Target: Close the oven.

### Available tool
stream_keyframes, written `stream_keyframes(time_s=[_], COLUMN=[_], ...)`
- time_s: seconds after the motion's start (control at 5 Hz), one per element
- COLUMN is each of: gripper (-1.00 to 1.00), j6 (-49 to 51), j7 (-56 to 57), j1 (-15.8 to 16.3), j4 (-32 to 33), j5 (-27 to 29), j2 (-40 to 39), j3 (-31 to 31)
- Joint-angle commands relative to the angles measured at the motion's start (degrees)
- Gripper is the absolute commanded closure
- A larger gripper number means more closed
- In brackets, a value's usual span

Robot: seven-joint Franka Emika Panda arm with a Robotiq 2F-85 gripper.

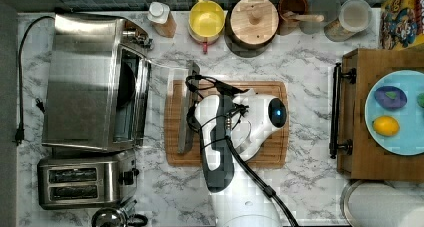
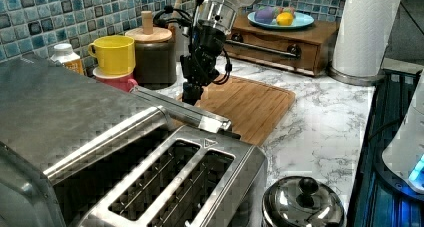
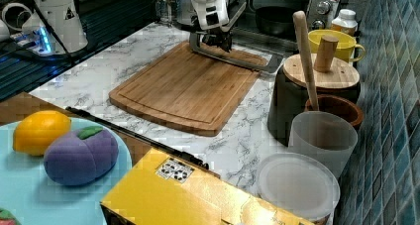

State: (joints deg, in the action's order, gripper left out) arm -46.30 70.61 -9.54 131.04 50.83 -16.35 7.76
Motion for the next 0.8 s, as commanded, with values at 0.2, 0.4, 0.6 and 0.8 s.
stream_keyframes(time_s=[0.2,0.4,0.6,0.8], gripper=[1.0,1.0,1.0,1.0], j6=[6.1,6.5,7.5,7.3], j7=[-2.1,-2.2,-3.1,-2.2], j1=[-0.5,-0.2,1.0,2.1], j4=[-8.0,-7.3,-6.3,-4.6], j5=[2.4,2.2,2.7,4.8], j2=[-2.8,-1.8,0.5,4.6], j3=[1.1,2.0,2.1,3.8])
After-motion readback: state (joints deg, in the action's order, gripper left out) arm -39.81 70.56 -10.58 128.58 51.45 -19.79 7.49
